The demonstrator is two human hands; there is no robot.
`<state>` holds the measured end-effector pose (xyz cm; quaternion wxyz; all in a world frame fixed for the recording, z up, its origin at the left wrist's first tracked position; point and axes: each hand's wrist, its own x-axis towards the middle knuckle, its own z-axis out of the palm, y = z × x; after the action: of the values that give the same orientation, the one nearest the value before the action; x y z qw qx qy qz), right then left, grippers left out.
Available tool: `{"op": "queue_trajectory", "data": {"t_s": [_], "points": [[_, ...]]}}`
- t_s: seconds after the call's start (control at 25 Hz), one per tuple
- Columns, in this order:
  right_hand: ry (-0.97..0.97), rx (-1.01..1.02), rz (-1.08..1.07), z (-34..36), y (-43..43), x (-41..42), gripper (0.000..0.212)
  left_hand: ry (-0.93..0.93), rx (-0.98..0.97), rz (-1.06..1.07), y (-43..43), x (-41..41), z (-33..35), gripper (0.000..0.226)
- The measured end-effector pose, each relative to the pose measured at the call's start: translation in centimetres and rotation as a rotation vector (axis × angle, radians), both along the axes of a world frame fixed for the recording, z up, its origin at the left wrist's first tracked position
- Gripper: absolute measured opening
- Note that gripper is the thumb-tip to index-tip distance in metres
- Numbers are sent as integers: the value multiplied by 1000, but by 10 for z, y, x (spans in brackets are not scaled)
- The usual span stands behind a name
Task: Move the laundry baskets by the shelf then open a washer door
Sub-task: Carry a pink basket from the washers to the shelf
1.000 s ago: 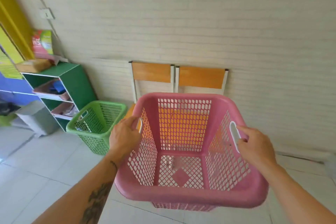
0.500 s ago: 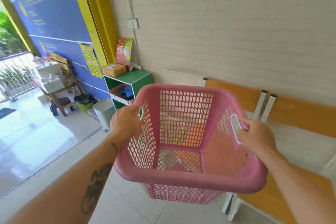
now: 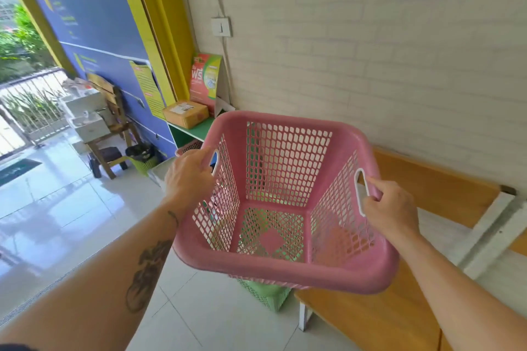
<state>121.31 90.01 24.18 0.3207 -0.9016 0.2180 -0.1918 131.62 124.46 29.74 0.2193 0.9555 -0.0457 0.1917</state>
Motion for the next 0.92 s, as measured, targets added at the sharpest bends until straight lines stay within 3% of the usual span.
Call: {"op": "queue_trajectory", "data": {"t_s": [0.44,0.72,0.92], "points": [[283,195,-340,-84,87,148,58,198,11,-340,30,264,-92,42],[515,373,-504,-175,111,199,69,419,70,-451,25,337,-215,48],[597,443,-526,-266,120,218,64,692,-60,-348,21,355,-324,64]]}}
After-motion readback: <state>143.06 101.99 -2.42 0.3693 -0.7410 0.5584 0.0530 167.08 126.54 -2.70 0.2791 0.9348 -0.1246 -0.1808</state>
